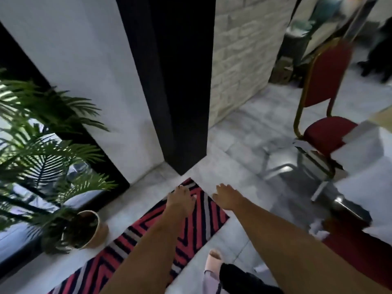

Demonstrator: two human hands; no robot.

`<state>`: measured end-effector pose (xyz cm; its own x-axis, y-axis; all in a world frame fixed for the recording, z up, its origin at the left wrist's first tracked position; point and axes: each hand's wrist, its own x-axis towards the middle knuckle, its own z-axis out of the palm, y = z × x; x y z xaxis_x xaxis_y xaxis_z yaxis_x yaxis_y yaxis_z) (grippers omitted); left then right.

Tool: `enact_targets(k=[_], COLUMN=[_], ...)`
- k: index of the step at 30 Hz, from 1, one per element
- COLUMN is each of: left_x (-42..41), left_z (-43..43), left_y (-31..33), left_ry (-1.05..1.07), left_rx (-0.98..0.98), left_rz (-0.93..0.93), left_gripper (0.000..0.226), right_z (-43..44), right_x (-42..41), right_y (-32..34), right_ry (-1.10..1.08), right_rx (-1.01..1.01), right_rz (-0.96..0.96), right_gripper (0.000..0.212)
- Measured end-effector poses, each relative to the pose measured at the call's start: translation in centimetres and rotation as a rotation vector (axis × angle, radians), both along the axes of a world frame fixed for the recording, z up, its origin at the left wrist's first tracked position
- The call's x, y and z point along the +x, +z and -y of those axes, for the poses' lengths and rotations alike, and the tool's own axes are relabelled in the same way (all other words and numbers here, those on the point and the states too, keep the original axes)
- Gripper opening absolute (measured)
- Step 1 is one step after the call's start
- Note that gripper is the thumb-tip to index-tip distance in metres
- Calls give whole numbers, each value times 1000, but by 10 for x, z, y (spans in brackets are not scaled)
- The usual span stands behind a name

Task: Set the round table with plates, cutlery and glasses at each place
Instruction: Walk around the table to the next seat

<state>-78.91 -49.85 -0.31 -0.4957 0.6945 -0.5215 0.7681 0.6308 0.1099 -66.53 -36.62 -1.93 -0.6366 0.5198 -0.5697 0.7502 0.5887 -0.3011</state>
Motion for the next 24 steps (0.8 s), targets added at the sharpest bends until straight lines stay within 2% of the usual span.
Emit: enact_targets(k=[5, 9, 24], left_x=[-28, -42, -95], left_z=[-75, -137, -425], left_y=[5, 10, 4], left_ry=[-28, -104, -533], left_rx=[6, 0, -52], left_rz=[58, 32, 89], left_gripper=[59, 60, 59], right_z=[-68, -120, -344], right_x=[-22, -26, -41], right_y=[3, 3, -5], right_ry=[-30, -77, -557], right_rx=[-16, 12, 35], right_rz=[30, 35, 26], right_gripper=[54, 51, 49])
